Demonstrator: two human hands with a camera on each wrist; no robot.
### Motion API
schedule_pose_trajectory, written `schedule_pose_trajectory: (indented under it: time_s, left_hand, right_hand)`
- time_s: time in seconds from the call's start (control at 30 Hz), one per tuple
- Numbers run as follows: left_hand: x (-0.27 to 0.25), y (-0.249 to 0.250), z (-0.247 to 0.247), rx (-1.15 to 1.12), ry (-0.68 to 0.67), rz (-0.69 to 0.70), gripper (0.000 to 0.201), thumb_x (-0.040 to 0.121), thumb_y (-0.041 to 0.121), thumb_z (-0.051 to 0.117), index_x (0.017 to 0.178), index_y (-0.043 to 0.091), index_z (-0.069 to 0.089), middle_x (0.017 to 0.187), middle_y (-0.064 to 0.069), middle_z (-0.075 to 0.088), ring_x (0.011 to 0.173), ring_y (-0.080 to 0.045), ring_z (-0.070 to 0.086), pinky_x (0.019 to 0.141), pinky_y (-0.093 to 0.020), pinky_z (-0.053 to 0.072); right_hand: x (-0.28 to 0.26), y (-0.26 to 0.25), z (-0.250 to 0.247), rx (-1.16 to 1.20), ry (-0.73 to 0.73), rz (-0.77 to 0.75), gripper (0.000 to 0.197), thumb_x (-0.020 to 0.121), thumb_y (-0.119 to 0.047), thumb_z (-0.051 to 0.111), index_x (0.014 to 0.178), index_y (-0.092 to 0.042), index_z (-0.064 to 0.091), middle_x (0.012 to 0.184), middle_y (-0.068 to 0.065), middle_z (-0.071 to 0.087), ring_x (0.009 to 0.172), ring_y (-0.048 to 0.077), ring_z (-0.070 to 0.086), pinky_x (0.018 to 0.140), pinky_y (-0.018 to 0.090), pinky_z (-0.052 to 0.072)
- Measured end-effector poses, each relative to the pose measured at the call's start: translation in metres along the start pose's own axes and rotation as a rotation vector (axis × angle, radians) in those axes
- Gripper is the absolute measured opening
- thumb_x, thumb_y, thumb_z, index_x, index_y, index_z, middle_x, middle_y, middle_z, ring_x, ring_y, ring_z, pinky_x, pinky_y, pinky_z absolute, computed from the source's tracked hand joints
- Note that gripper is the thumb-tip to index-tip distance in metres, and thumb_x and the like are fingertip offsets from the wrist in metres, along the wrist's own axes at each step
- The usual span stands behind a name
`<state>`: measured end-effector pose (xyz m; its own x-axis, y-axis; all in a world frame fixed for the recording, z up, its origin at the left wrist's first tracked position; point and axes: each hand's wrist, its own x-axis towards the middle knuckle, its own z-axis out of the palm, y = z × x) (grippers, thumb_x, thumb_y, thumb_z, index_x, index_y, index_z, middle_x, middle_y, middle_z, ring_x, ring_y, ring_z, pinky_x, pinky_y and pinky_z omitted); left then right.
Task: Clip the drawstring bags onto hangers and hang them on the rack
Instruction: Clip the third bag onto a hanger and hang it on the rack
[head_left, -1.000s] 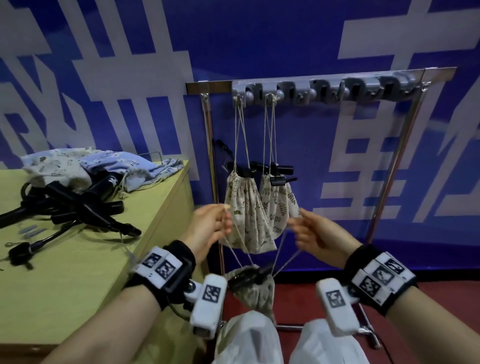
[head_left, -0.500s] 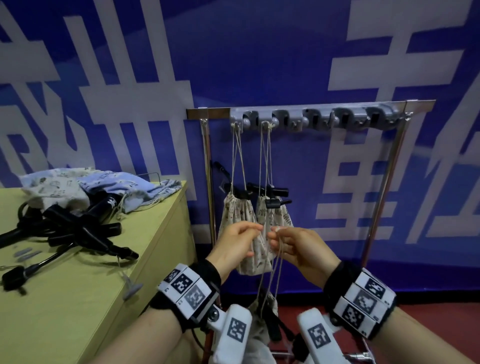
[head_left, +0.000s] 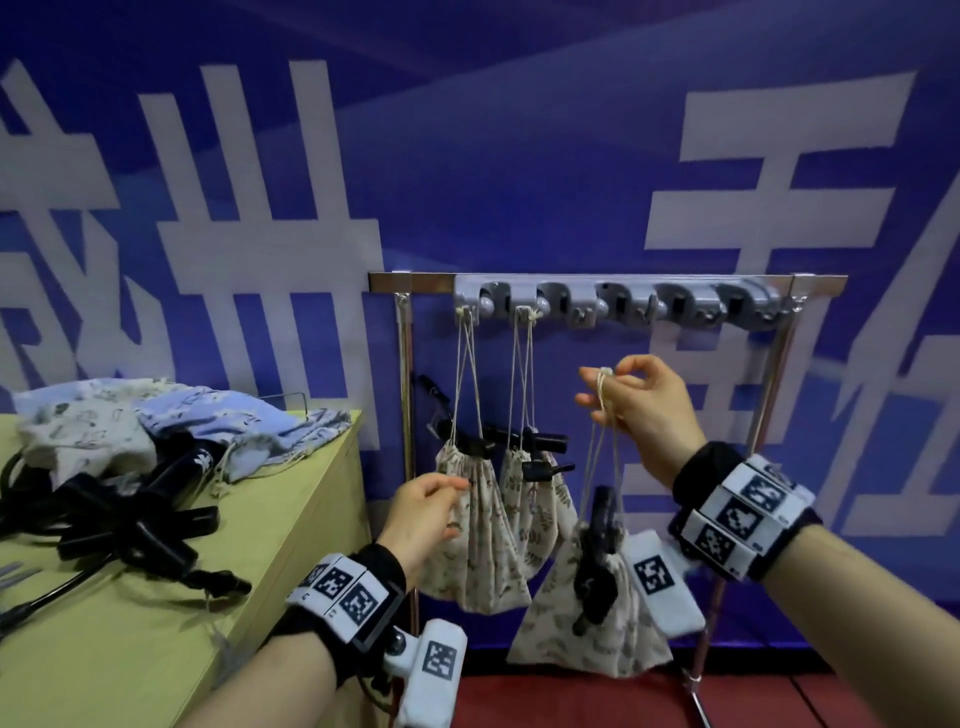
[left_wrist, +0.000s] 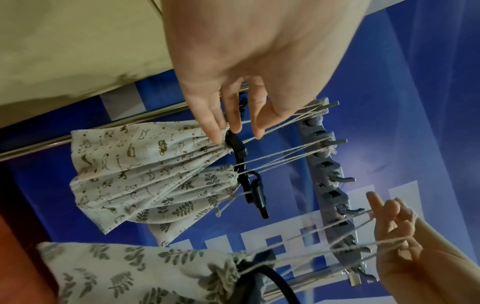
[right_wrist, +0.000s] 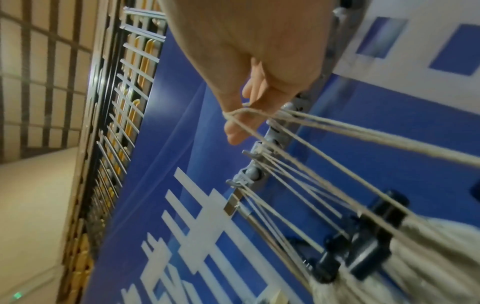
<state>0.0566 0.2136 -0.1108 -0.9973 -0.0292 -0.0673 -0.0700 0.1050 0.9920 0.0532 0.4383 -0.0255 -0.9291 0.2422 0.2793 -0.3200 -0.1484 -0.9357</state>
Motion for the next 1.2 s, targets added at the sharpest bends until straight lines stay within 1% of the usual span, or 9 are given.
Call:
schedule_pose_trajectory:
  time_s: [0.13,0.3,0.4,0.63,0.77,0.93,1.03,1.13,1.2]
  left_hand:
    - [0.010,0.006,-0.004,0.013,0.007,0.000,0.024,0.096,0.010,0.044,0.099,0.017,0.066,0.097,-0.007,0.056,0.083,-0.009,0.054,0.069,-0.024,0.053]
    - [0.018,0.005,-0.011,0.010,-0.001,0.008,0.024,0.096,0.011,0.044,0.102,0.015,0.066,0.102,-0.008,0.060,0.091,-0.011,0.058,0.074,-0.027,0.053]
    - [0.018,0.004,-0.014,0.002,0.004,0.037,0.022,0.096,0.013,0.046,0.099,0.016,0.067,0.113,-0.002,0.063,0.106,-0.011,0.057,0.074,-0.025,0.053]
    - [0.014,-0.001,-0.026,0.000,-0.005,0.066,0.022,0.096,0.013,0.046,0.094,0.019,0.068,0.108,-0.003,0.065,0.105,-0.013,0.060,0.082,-0.031,0.055]
    - [0.012,-0.005,-0.033,0.001,0.005,0.050,0.022,0.095,0.016,0.047,0.091,0.020,0.068,0.105,-0.015,0.066,0.104,-0.024,0.063,0.089,-0.042,0.056]
    - [0.005,-0.007,-0.038,-0.008,0.010,0.047,0.022,0.094,0.014,0.047,0.092,0.017,0.069,0.105,-0.016,0.065,0.105,-0.029,0.062,0.090,-0.048,0.055]
    - [0.000,-0.007,-0.045,-0.024,0.015,0.052,0.023,0.094,0.012,0.047,0.092,0.018,0.069,0.093,-0.001,0.062,0.102,-0.021,0.061,0.089,-0.043,0.056]
    - [-0.009,-0.003,-0.056,-0.019,0.035,0.073,0.023,0.095,0.010,0.044,0.093,0.016,0.066,0.095,-0.001,0.062,0.092,-0.013,0.059,0.075,-0.028,0.053]
    - [-0.015,0.001,-0.067,-0.022,0.067,0.087,0.025,0.095,0.007,0.043,0.090,0.016,0.065,0.092,-0.004,0.060,0.085,-0.012,0.057,0.067,-0.023,0.051]
  right_hand:
    - [0.042,-0.008,-0.001,-0.169,0.121,-0.070,0.025,0.093,-0.015,0.062,0.072,-0.013,0.048,0.083,0.008,0.069,0.057,0.010,0.070,0.047,0.020,0.051]
    - [0.083,-0.013,0.001,-0.292,0.276,-0.136,0.024,0.088,-0.025,0.068,0.071,-0.007,0.071,0.062,0.005,0.063,0.062,0.015,0.070,0.058,0.025,0.055]
    - [0.096,-0.016,0.008,-0.492,0.327,-0.217,0.028,0.084,-0.034,0.067,0.074,-0.010,0.075,0.057,-0.001,0.066,0.050,0.001,0.064,0.061,0.015,0.054]
    - [0.114,-0.017,0.022,-0.736,0.322,-0.212,0.030,0.076,-0.040,0.064,0.061,-0.015,0.070,0.066,0.010,0.071,0.075,0.027,0.071,0.079,0.039,0.058]
    - [0.113,-0.021,0.031,-0.863,0.265,-0.259,0.029,0.084,-0.034,0.066,0.086,-0.007,0.077,0.078,0.016,0.072,0.084,0.029,0.068,0.080,0.038,0.056]
    - [0.113,-0.021,0.034,-1.032,0.249,-0.254,0.028,0.087,-0.032,0.062,0.086,-0.008,0.077,0.070,0.015,0.065,0.078,0.033,0.064,0.069,0.031,0.046]
    - [0.105,-0.016,0.037,-1.069,0.243,-0.274,0.023,0.087,-0.025,0.059,0.094,-0.011,0.076,0.081,0.016,0.067,0.079,0.033,0.062,0.070,0.031,0.047]
    - [0.097,-0.012,0.049,-1.065,0.255,-0.418,0.029,0.081,-0.024,0.053,0.099,-0.014,0.073,0.108,0.018,0.066,0.101,0.038,0.059,0.086,0.038,0.049]
    - [0.091,-0.015,0.067,-1.005,0.199,-0.491,0.024,0.083,-0.022,0.054,0.097,-0.013,0.072,0.107,0.017,0.065,0.099,0.035,0.060,0.084,0.036,0.047]
